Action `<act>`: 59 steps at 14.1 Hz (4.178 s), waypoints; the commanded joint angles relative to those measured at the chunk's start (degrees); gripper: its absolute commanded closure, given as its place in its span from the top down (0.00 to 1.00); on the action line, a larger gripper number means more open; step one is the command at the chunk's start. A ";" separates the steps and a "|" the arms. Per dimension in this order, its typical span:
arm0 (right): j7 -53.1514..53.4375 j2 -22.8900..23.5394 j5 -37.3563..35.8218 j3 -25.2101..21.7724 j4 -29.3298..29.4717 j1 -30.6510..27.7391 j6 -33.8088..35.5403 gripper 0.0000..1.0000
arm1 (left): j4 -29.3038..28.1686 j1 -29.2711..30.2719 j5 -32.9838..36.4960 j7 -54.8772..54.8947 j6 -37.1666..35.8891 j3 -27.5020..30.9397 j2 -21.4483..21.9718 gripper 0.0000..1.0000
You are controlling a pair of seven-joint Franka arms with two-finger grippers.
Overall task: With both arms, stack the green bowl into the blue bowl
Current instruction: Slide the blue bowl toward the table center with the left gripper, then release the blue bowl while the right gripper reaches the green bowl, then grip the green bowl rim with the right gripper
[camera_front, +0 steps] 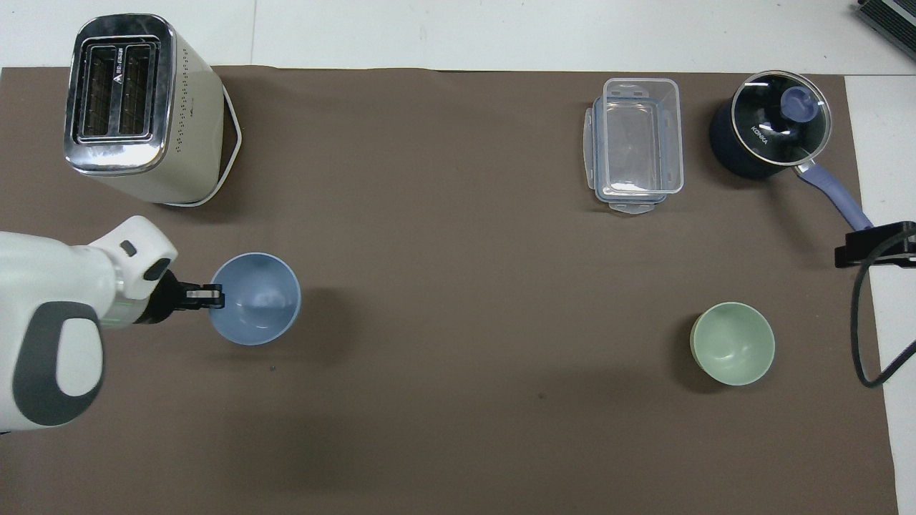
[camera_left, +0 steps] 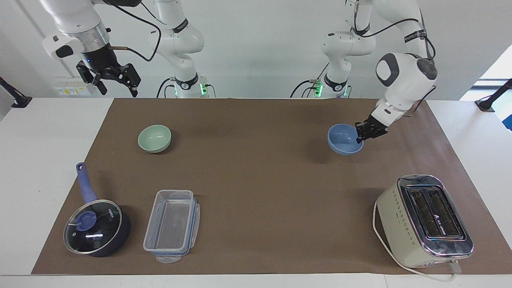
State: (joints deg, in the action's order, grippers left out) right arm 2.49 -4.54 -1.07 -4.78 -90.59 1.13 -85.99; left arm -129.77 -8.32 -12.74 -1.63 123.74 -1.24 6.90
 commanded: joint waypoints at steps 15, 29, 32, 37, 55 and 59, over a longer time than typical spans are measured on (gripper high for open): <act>-0.99 -1.70 0.46 0.13 -2.22 -0.96 -0.76 1.00 | 2.24 -30.18 2.46 -35.02 15.57 0.63 -10.76 0.00; -2.66 -2.41 0.46 0.13 -11.79 -0.34 -7.44 1.00 | 1.80 -29.83 2.02 -29.50 10.49 0.71 -10.86 1.00; -6.35 -3.11 0.46 0.04 -17.33 -1.05 -11.30 1.00 | 4.25 -28.08 2.72 -25.64 2.14 1.33 -7.87 1.00; -11.17 -3.64 0.54 -0.22 -27.43 -2.45 -19.11 1.00 | 12.59 -18.42 7.63 -13.51 -7.26 1.33 -4.08 1.00; -29.28 2.42 1.16 -0.23 -48.28 -10.71 -46.45 0.83 | 49.96 3.13 11.34 5.94 -36.81 1.77 -12.07 1.00; -30.18 2.69 1.16 -0.23 -48.28 -11.24 -46.55 0.00 | 51.10 3.13 11.34 5.85 -37.69 1.86 -12.96 1.00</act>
State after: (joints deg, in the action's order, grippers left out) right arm -25.88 -1.76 -0.95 -5.35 -138.25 -9.35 -131.45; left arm -81.83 -5.81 -2.39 3.40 88.08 1.04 -4.52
